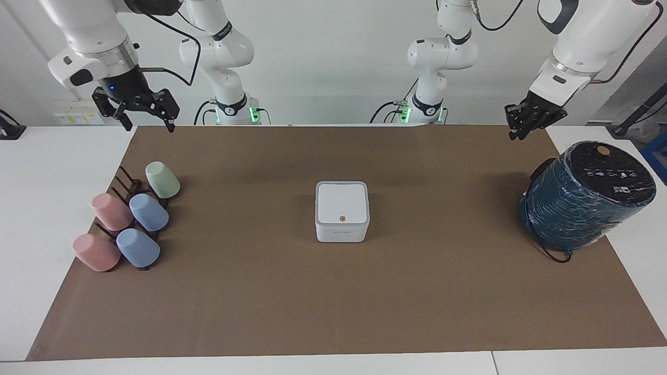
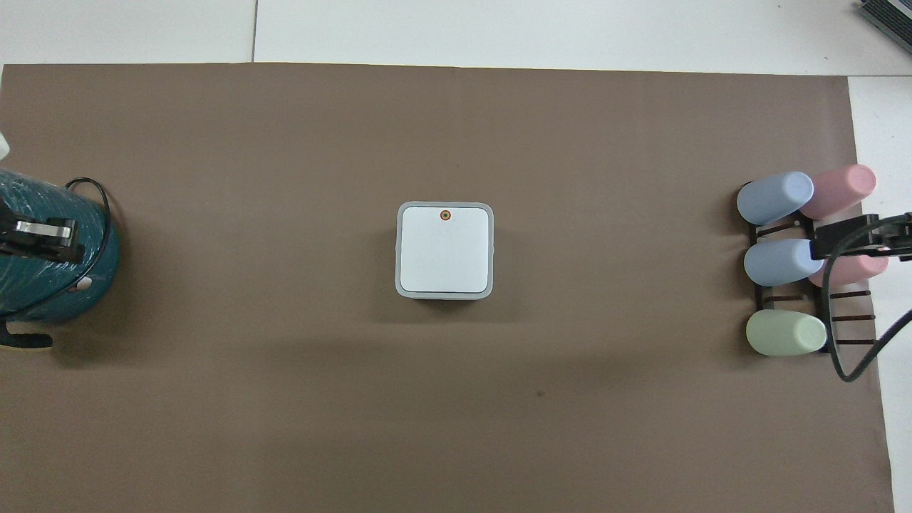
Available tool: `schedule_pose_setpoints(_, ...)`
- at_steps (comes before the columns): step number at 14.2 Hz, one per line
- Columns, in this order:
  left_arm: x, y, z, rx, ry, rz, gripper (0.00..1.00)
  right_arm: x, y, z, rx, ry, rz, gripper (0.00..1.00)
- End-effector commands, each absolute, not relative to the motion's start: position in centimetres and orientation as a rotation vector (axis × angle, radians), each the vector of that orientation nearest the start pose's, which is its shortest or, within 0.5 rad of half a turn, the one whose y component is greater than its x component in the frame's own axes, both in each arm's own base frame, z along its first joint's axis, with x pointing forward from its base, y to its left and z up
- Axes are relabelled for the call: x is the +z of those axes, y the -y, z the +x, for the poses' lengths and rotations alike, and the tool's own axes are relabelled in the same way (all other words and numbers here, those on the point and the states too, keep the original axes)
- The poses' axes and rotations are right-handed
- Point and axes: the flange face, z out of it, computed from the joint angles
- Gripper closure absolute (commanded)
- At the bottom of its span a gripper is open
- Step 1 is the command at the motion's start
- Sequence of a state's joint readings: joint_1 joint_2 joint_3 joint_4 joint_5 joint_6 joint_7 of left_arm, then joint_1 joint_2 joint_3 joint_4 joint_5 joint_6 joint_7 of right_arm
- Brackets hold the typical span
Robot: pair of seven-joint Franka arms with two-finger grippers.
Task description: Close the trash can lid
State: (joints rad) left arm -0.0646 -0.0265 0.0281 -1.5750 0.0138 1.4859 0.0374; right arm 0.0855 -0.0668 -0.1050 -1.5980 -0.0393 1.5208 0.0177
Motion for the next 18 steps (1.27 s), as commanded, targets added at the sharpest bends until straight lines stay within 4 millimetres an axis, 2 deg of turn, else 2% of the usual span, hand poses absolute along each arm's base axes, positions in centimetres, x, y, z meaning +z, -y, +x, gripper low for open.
schedule_pose_setpoints(1, 62.9, 1.9, 53.0, 0.098, -0.129, -3.109, 0.34, 64.3, 1.8, 52.3, 0.025, -0.052, -3.152, 0.00)
schedule_pose_setpoints(2, 62.9, 2.1, 52.9, 0.084, -0.135, -3.114, 0.28, 64.3, 1.8, 52.3, 0.027, -0.052, -3.152, 0.00)
schedule_pose_setpoints(5, 62.3, 3.1, 53.0, 0.036, -0.167, -3.117, 0.00, 64.3, 1.8, 52.3, 0.025, -0.052, -3.152, 0.00)
schedule_pose_setpoints(8, 61.7, 3.5, 52.8, 0.048, -0.211, -3.122, 0.00, 64.3, 1.8, 52.3, 0.027, -0.052, -3.152, 0.00)
schedule_pose_setpoints(10, 61.5, 2.7, 52.2, 0.058, -0.310, -3.119, 0.00, 64.3, 1.8, 52.3, 0.027, -0.052, -3.152, 0.00)
schedule_pose_setpoints(13, 61.6, 2.2, 52.3, 0.054, -0.320, -3.119, 0.00, 64.3, 1.8, 52.3, 0.027, -0.052, -3.152, 0.00)
schedule_pose_setpoints(18, 61.9, 4.0, 52.6, 0.022, -0.262, -3.122, 0.00, 64.3, 1.8, 52.3, 0.027, -0.052, -3.152, 0.00)
